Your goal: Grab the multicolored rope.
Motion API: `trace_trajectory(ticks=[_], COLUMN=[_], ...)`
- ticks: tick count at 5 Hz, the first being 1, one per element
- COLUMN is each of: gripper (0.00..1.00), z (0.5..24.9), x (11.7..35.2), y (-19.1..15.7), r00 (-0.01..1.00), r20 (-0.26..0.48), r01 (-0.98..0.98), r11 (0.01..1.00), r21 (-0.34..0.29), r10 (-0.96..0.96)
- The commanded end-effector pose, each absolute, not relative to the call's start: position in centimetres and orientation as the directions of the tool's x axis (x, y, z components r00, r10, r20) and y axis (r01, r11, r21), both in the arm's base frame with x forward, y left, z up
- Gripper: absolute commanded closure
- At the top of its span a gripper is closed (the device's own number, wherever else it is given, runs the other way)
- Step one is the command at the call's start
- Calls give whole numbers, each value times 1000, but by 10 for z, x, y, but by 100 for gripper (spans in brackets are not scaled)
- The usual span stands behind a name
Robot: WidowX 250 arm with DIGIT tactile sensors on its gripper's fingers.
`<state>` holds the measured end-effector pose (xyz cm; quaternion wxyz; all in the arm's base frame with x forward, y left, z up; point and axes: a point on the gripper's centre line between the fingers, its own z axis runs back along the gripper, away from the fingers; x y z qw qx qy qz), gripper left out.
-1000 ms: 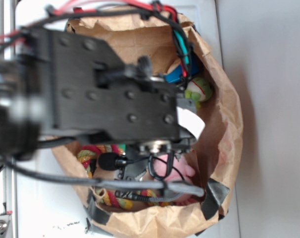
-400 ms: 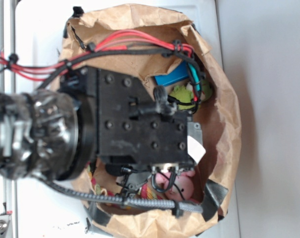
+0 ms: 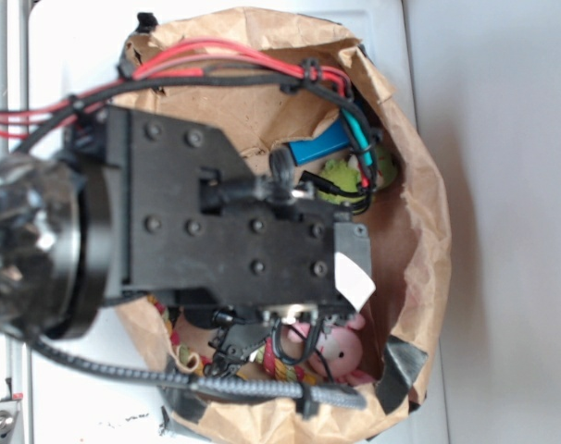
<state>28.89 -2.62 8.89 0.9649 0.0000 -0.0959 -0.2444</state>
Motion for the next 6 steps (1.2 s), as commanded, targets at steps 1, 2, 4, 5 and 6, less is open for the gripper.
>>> trace_trajectory(ticks=[1, 2, 4, 5, 6], gripper=[0, 0, 0, 0, 0], z=[105, 99, 79, 72, 63], x=[292, 289, 277, 273, 272], y=[-30, -32, -44, -55, -65], r00=[850, 830, 789, 764, 746], r20=[234, 231, 193, 183, 168], r01=[469, 500, 578, 616, 639], r11=[880, 860, 811, 784, 764], r21=[71, 98, 90, 83, 93], r10=[-472, -508, -584, -619, -645])
